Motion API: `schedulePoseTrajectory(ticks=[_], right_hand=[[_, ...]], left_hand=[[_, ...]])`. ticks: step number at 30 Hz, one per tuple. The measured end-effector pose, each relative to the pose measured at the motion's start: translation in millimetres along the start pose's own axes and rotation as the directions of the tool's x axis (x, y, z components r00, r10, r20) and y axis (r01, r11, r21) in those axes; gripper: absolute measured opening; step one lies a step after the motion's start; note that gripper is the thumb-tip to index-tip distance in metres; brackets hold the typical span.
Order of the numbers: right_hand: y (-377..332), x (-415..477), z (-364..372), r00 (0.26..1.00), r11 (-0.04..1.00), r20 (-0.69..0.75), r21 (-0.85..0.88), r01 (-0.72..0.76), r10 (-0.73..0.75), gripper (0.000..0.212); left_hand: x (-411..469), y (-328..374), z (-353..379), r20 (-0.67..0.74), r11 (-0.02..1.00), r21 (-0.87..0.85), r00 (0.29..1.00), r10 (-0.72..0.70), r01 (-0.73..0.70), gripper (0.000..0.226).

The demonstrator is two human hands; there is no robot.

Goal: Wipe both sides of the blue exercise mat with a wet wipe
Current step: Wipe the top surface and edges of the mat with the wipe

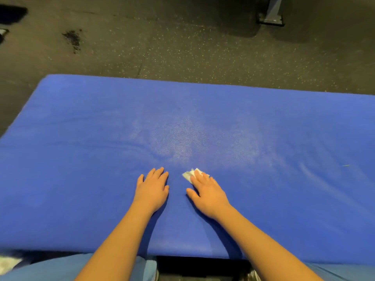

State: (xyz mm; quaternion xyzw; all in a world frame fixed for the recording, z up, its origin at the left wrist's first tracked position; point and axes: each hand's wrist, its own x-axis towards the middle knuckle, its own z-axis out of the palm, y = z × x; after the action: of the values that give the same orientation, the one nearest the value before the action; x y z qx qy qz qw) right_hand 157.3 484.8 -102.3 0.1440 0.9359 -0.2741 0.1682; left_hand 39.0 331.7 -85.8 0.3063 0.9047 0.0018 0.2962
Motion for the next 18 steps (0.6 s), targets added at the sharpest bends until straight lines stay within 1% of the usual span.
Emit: schedulePoseTrajectory(ticks=[1,2,3,4,5,6,7,8,10,11,12,13,14,15,16,17,18], right_hand=[[-8.4,-9.4,2.5,0.995,0.996,0.047,0.011,0.084,-0.085,0.054],[-7.7,-14.0,1.9,0.989,0.992,0.072,-0.016,0.128,-0.127,0.052],[-1.8,-13.3,-2.1,0.992,0.993,0.068,-0.052,0.11,-0.106,0.05],[7.2,-8.9,-4.3,0.999,0.996,0.039,-0.087,0.035,-0.032,0.048],[15.2,-4.0,-6.6,0.997,0.991,0.009,-0.11,-0.072,0.074,0.047],[17.4,-1.8,-8.4,0.985,0.978,-0.006,-0.122,-0.169,0.17,0.048],[13.9,-1.8,-6.5,0.977,0.972,-0.008,-0.108,-0.211,0.211,0.05],[5.6,-4.7,-2.6,0.984,0.982,0.008,-0.073,-0.176,0.177,0.053],[-17.1,-23.4,6.0,0.997,1.0,0.08,0.002,0.013,-0.013,0.067],[-23.1,-36.8,8.2,0.989,0.995,0.117,0.017,0.094,-0.095,0.07],[-21.7,-47.2,7.7,0.98,0.99,0.142,-0.001,0.139,-0.138,0.066],[-15.2,-51.3,4.2,0.98,0.99,0.151,-0.038,0.139,-0.132,0.059],[-6.0,-49.2,1.0,0.986,0.992,0.143,-0.083,0.093,-0.08,0.052],[1.3,-45.6,-2.8,0.992,0.992,0.127,-0.123,0.008,0.008,0.049],[3.3,-41.2,-5.4,0.989,0.986,0.113,-0.146,-0.081,0.098,0.048],[0.3,-38.4,-4.6,0.983,0.978,0.095,-0.153,-0.143,0.158,0.049],[-7.7,-37.9,-2.6,0.985,0.98,0.073,-0.137,-0.145,0.156,0.053]], left_hand=[[-5.8,-1.4,0.9,-0.026,1.0,0.011,1.0,-0.013,0.013,0.048],[-11.7,-2.4,2.1,-0.055,0.999,0.023,0.998,-0.026,0.027,0.046],[-16.6,-2.7,3.9,-0.082,0.999,0.025,0.996,-0.04,0.043,0.045],[-21.6,-2.6,6.3,-0.102,0.998,0.017,0.993,-0.056,0.058,0.045],[-24.8,-1.6,8.5,-0.111,0.998,0.003,0.991,-0.068,0.069,0.045],[-27.5,-0.4,11.7,-0.11,0.997,-0.013,0.991,-0.078,0.077,0.046],[-29.4,0.9,15.4,-0.105,0.996,-0.026,0.991,-0.085,0.083,0.047],[-31.6,2.2,19.5,-0.106,0.995,-0.033,0.99,-0.097,0.094,0.048],[-34.4,2.4,25.9,-0.125,0.993,-0.031,0.985,-0.116,0.113,0.049],[-34.4,1.8,27.6,-0.132,0.993,-0.025,0.984,-0.119,0.116,0.049],[-34.0,1.0,28.2,-0.133,0.993,-0.018,0.984,-0.117,0.115,0.049],[-33.2,0.4,28.3,-0.131,0.994,-0.015,0.985,-0.113,0.112,0.049],[-32.9,0.1,28.5,-0.128,0.994,-0.019,0.986,-0.11,0.108,0.049],[-32.5,0.6,28.2,-0.128,0.994,-0.031,0.986,-0.107,0.104,0.048],[-32.3,1.3,27.7,-0.129,0.994,-0.045,0.986,-0.105,0.1,0.048],[-32.6,1.9,27.4,-0.131,0.994,-0.055,0.986,-0.102,0.096,0.048],[-33.3,2.2,27.6,-0.137,0.994,-0.056,0.985,-0.102,0.095,0.048]])
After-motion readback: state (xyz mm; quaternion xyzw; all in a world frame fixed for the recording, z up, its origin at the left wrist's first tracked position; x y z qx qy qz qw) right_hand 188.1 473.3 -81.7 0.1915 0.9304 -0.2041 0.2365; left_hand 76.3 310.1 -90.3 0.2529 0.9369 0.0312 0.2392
